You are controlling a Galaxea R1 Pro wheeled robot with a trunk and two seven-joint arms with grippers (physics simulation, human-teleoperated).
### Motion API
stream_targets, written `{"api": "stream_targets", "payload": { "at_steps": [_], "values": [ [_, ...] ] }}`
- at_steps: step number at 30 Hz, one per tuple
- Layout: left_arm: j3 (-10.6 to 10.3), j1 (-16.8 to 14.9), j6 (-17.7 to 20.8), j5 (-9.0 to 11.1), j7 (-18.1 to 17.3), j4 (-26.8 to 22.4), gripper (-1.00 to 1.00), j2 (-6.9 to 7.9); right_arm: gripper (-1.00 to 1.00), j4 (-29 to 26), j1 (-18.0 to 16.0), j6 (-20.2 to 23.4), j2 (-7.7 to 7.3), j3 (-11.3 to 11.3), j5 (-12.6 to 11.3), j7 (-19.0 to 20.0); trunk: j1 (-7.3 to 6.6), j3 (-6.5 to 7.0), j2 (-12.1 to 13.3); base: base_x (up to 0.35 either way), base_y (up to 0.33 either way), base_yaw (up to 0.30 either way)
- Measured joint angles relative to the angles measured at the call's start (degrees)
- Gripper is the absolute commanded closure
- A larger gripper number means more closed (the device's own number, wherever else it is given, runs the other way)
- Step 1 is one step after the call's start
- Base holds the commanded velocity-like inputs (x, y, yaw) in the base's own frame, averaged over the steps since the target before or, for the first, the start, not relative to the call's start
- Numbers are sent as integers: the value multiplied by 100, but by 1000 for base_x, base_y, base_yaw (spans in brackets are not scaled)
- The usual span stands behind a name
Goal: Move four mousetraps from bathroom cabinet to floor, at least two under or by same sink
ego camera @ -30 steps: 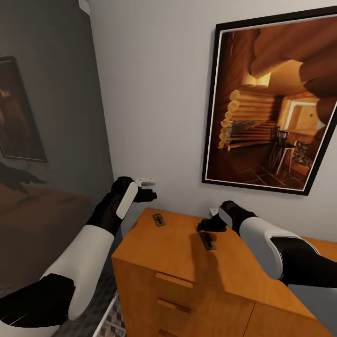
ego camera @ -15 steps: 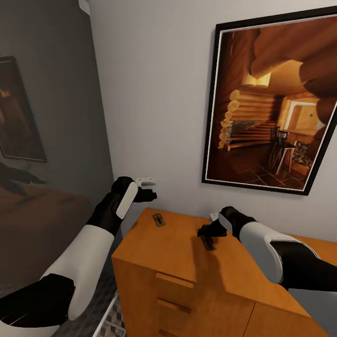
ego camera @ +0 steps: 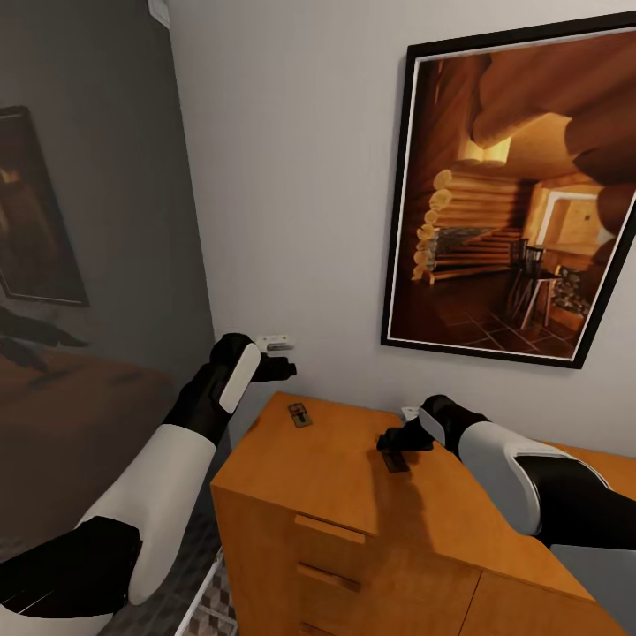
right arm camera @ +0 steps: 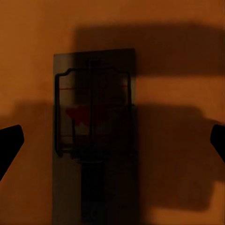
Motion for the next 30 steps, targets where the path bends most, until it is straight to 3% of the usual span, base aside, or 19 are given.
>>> {"api": "stream_targets", "payload": {
  "at_steps": [30],
  "values": [
    [2,5,-15,15,-16,32,-100,-4,-100,-175,79,130,-34,22,34,-100,0,0,0,0,0,0]
  ]
}}
